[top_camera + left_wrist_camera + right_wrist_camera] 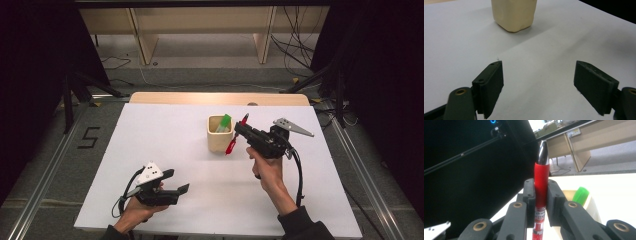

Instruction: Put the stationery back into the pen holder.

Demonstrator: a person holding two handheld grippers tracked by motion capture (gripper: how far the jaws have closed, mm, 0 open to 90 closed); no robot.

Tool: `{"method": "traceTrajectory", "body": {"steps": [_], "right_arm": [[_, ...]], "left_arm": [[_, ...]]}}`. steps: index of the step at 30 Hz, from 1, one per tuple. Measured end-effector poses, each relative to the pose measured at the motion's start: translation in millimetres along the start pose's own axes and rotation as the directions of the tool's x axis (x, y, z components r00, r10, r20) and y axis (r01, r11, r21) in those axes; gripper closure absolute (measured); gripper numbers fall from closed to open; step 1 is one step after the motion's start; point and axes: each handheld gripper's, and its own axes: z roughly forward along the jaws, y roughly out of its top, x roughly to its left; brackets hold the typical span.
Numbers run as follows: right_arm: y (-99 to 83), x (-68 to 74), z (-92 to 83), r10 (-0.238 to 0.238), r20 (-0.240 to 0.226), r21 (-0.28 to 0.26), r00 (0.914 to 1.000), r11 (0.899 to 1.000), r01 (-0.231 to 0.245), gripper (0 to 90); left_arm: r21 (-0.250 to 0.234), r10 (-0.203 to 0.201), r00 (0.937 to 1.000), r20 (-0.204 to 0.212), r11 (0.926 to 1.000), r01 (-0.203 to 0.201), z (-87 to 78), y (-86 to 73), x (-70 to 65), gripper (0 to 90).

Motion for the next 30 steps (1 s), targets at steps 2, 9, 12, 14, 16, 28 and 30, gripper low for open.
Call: {"method": "traceTrajectory", "body": {"steps": [2,9,12,14,16,28,30], "right_arm": [[5.9,-0.7,3.0,-0.003,0.003,-0.007,1.0000,1.000,0.003,80.2],[24.4,-2.4,15.1,-0.015,0.030,-0.028,0.9994,0.999,0.016,80.2],[29.2,-5.7,23.2,-0.012,0.048,-0.026,0.9988,1.000,0.013,80.2],[33.6,-8.9,32.2,-0.031,0.081,-0.021,0.9962,0.999,0.033,80.2],[35.3,-10.0,35.1,-0.039,0.095,-0.019,0.9947,0.999,0.041,80.2],[40.7,-26.8,62.1,-0.044,0.188,0.000,0.9813,0.999,0.045,80.1],[39.5,-30.4,65.1,-0.041,0.199,0.004,0.9790,0.999,0.042,80.1]], "left_arm": [[0.002,0.006,1.0000,-0.005,1.0000,-0.006,-1.5,-1.5,0.4,22.8],[0.008,-0.002,1.0000,-0.009,1.0000,0.002,-4.8,-6.8,2.1,22.1],[0.004,0.003,0.9999,-0.012,1.0000,-0.003,-7.7,-6.6,2.8,21.6],[-0.004,-0.004,0.9999,-0.014,1.0000,0.004,-9.3,-7.9,2.9,21.6],[0.001,0.000,0.9998,-0.019,1.0000,0.000,-9.5,-9.8,2.6,21.6],[-0.019,-0.002,0.9997,-0.023,0.9998,0.002,-13.3,-12.0,3.3,21.4],[-0.013,0.002,0.9997,-0.023,0.9999,-0.003,-11.5,-12.7,2.1,21.4]]}}
